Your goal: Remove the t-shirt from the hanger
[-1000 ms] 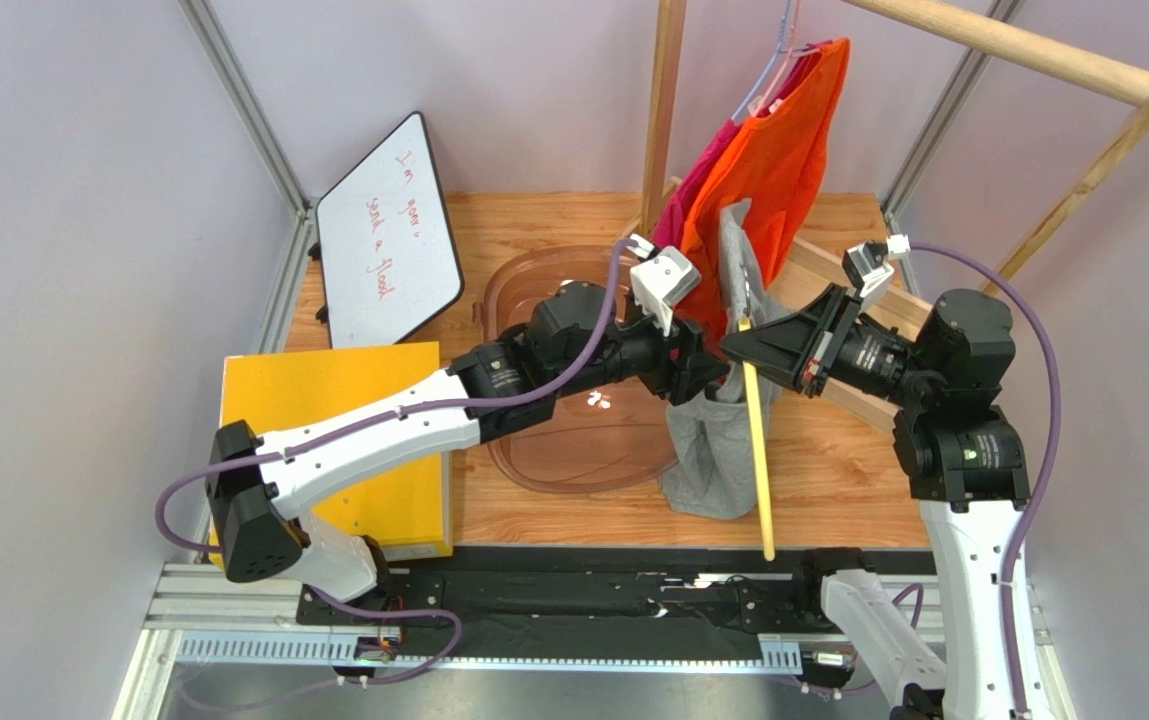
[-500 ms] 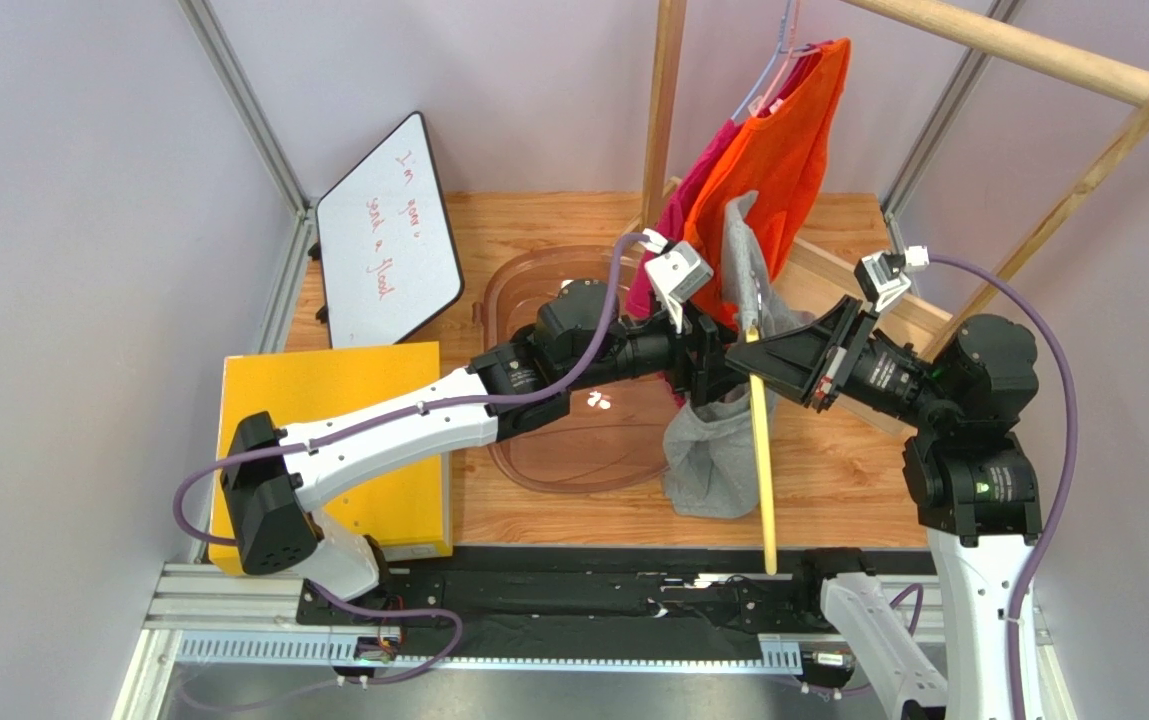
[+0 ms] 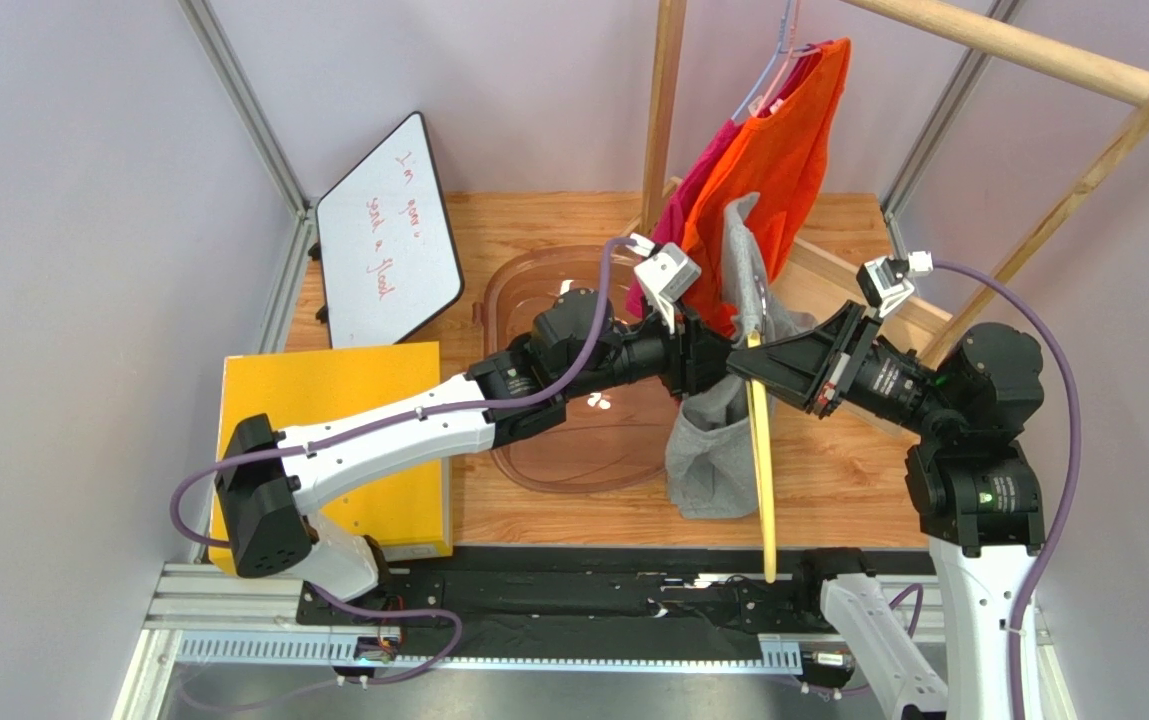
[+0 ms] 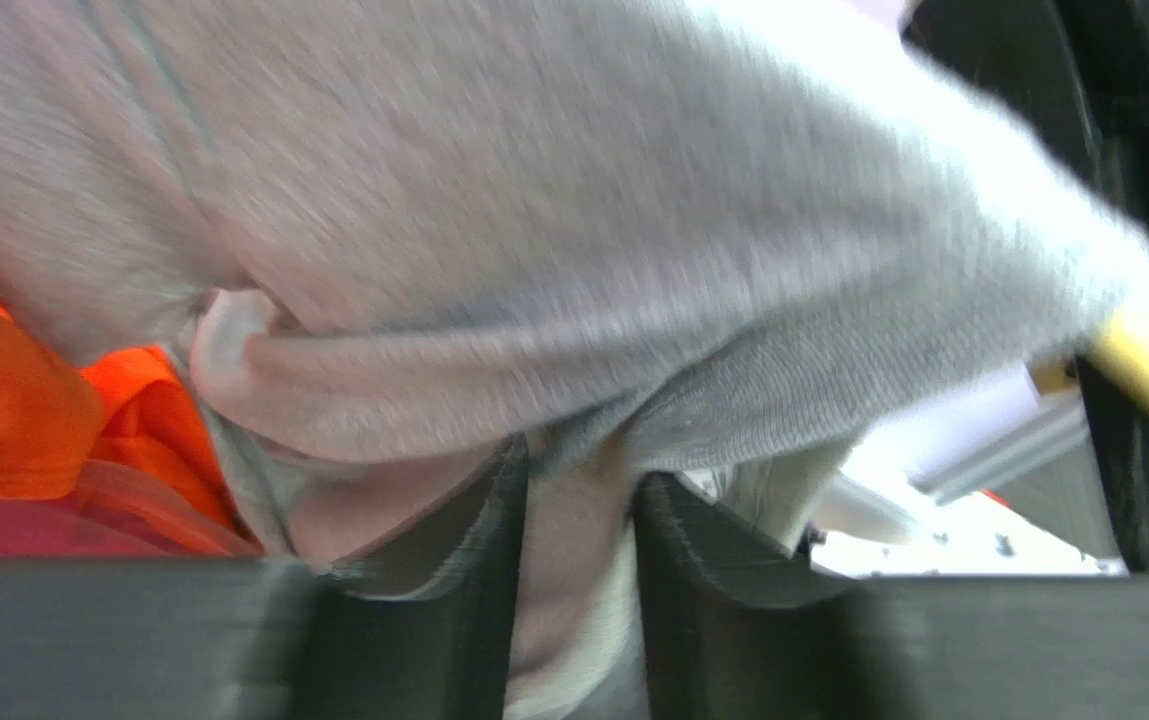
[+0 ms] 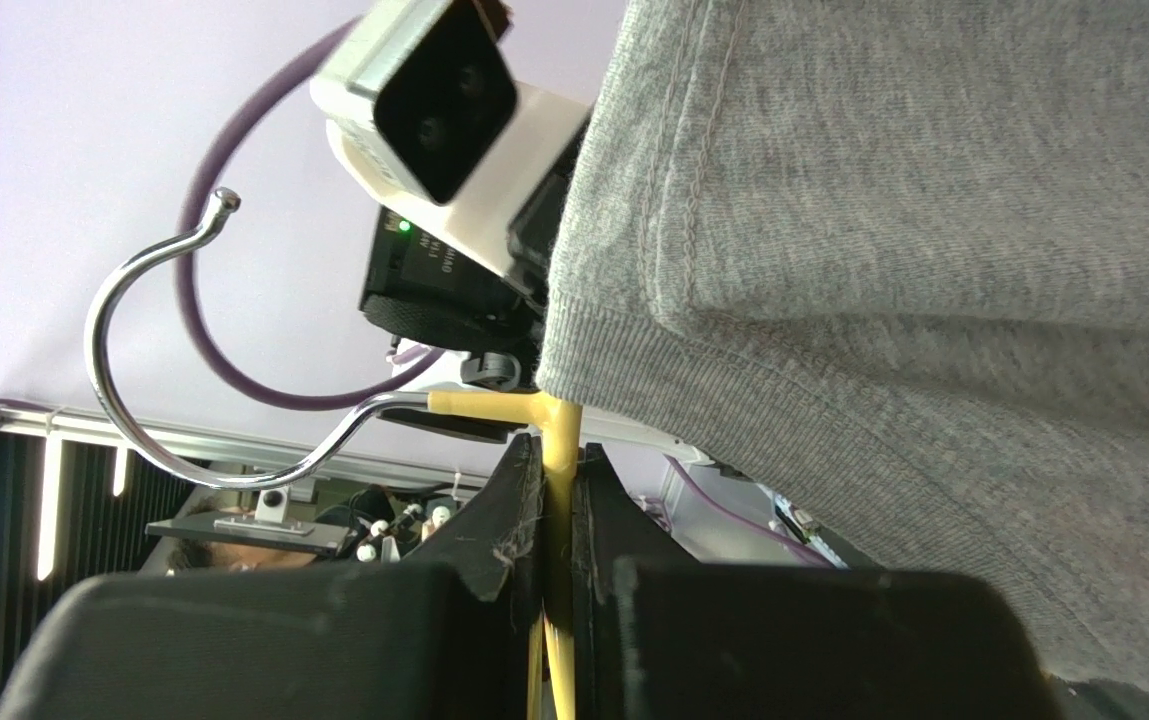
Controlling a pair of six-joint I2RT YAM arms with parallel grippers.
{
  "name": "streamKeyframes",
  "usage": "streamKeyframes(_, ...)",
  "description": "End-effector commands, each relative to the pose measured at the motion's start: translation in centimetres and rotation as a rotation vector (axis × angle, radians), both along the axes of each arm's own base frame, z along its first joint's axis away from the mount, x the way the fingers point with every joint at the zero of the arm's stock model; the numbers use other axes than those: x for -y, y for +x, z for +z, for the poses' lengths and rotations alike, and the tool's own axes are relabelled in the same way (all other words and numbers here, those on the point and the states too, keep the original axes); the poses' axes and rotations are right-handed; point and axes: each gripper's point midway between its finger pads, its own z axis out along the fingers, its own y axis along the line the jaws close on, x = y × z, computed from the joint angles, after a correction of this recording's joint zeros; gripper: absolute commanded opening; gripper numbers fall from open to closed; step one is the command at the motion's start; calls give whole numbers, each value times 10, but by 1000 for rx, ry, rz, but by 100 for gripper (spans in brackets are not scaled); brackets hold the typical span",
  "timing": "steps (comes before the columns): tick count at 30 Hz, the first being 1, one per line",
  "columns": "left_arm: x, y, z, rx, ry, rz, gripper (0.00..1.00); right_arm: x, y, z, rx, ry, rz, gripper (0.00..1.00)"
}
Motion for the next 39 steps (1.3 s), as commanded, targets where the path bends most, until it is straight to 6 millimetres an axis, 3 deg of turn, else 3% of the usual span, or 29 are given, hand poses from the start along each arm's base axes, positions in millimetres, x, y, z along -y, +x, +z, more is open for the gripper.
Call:
streamKeyframes(1, -4, 26, 26, 29, 2, 128, 15, -2, -13, 11, 65, 5, 30, 0)
streamKeyframes(3, -7, 38, 31, 26, 12, 180, 0, -1, -13, 2, 34, -4, 7, 0)
streamKeyframes(9, -25, 79, 55, 41, 0, 337, 0, 7, -21, -38, -68, -50, -78, 0)
streamKeyframes(11, -31, 93, 72, 57, -24, 378, 0, 8, -28, -52, -111, -54, -84, 0)
streamKeyframes(13, -28, 104, 74, 64, -20, 391, 0, 9, -41, -68, -140, -64, -84, 0)
streamKeyframes(14, -29, 108, 91, 88, -45, 397, 0, 9, -47, -71, -142, -65, -80, 0)
streamKeyframes(15, -22, 114, 77, 77, -2, 396, 0, 8, -60, -70, -124, -62, -61, 0)
streamKeyframes(17, -12, 124, 80, 86, 12, 399, 0, 8, -81, -62, -109, -54, -42, 0)
streamKeyframes(21, 1, 143, 65, 114, 81, 410, 0, 7, -131, -28, -22, -14, -6, 0)
streamKeyframes(22, 1, 147, 73, 122, 74, 420, 0, 7, -140, -26, -36, -7, 4, 0)
streamKeyframes(23, 4, 157, 62, 114, 99, 427, 0, 6, -153, -18, -18, 0, 22, 0)
streamKeyframes(26, 3, 170, 61, 90, 96, 431, 0, 6, -164, 1, 39, 20, 32, 0)
streamKeyframes(31, 1, 149, 84, 106, 64, 329, 0, 8, -165, 19, 133, -21, 14, 0)
streamKeyframes(32, -6, 141, 90, 107, 77, 316, 0, 11, -155, 21, 175, -56, -26, 0)
streamKeyframes(33, -10, 135, 96, 109, 76, 302, 0, 14, -158, 25, 200, -80, -58, 0)
streamKeyframes(37, -39, 95, 138, 160, 46, 220, 0, 41, -124, 5, 216, -267, -279, 0)
streamKeyframes(39, -64, 78, 164, 214, 35, 226, 0, 57, -108, -10, 217, -348, -386, 0)
